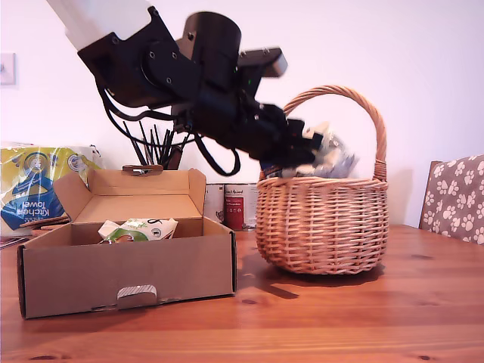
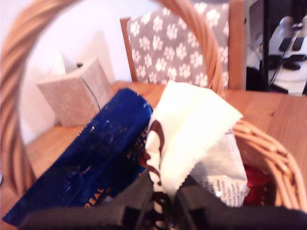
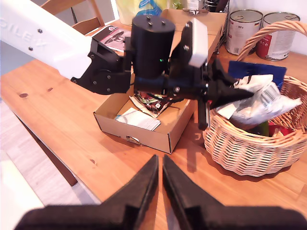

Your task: Move the bags of Easter eggs from the cardboard box on the left into the woven basket on the right side.

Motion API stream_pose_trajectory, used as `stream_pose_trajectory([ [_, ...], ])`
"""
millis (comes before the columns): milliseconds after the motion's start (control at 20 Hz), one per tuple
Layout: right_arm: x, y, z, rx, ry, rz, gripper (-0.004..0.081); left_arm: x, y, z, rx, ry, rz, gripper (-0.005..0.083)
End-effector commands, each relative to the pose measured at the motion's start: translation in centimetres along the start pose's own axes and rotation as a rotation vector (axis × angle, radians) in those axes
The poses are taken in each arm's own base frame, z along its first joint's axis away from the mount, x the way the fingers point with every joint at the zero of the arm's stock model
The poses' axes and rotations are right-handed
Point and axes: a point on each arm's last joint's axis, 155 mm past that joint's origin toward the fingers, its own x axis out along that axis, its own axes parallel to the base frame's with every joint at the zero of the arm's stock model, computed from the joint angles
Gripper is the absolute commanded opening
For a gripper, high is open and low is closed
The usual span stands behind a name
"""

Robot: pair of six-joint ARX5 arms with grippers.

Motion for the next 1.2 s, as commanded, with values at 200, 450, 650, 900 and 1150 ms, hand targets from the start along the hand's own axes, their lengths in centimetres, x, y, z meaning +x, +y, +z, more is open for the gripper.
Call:
stream_pose_trajectory([
  [200,0.0,0.0,0.4,0.003,-0.011,-0.001,-0.0013,1.3,-1.7,-2.5,-0.039,0.048,0.0,-0.0023],
  [450,0.0,0.0,0.4,0.006,-0.01,0.0,-0.0013,2.2,-3.4,-4.7,-0.027,0.105,-0.028,-0.0022],
  [650,0.0,0.1,0.4,0.006,-0.009,0.003,-0.0013,2.3,-2.0,-3.7,-0.012,0.08,0.029,0.0339],
  [900,0.0,0.1,0.4,0.006,-0.01,0.008,-0.0013,1.6,0.8,-1.9,0.04,0.118,0.138,0.045],
  [1150,0.0,0.1,0.4,0.006,-0.01,0.008,-0.0013,-1.3,1.3,0.7,0.038,0.172,0.141,0.0442],
])
